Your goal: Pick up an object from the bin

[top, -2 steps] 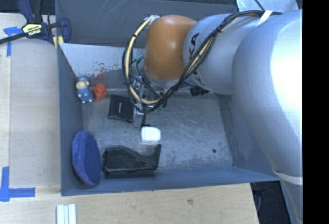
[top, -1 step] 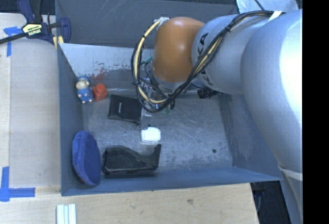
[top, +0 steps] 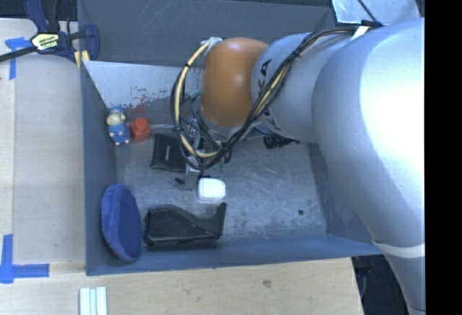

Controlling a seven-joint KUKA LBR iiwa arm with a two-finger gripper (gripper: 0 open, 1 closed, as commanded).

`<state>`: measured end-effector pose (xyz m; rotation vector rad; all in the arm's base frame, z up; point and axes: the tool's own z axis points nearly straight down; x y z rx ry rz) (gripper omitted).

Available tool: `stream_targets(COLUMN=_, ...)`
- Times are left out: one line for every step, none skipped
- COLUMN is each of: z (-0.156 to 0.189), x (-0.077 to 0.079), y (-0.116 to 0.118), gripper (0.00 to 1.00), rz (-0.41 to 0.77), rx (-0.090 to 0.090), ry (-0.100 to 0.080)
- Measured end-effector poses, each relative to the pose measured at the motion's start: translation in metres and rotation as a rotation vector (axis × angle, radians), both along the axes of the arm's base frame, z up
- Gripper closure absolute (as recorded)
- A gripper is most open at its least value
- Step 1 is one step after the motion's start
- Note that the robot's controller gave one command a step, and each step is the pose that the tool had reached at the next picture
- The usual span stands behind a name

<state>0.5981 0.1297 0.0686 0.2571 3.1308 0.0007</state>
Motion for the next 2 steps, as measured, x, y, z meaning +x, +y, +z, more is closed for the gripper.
stream_targets(z=0.0006, x=0.0009, y=-0.0004, gripper=0.0, rz=0.0, rx=0.0, ry=-0.002)
stream_targets(z=0.002, x=0.0021, y=-0.0005, gripper=1.0, rz=0.0, rx=0.001, ry=-0.005)
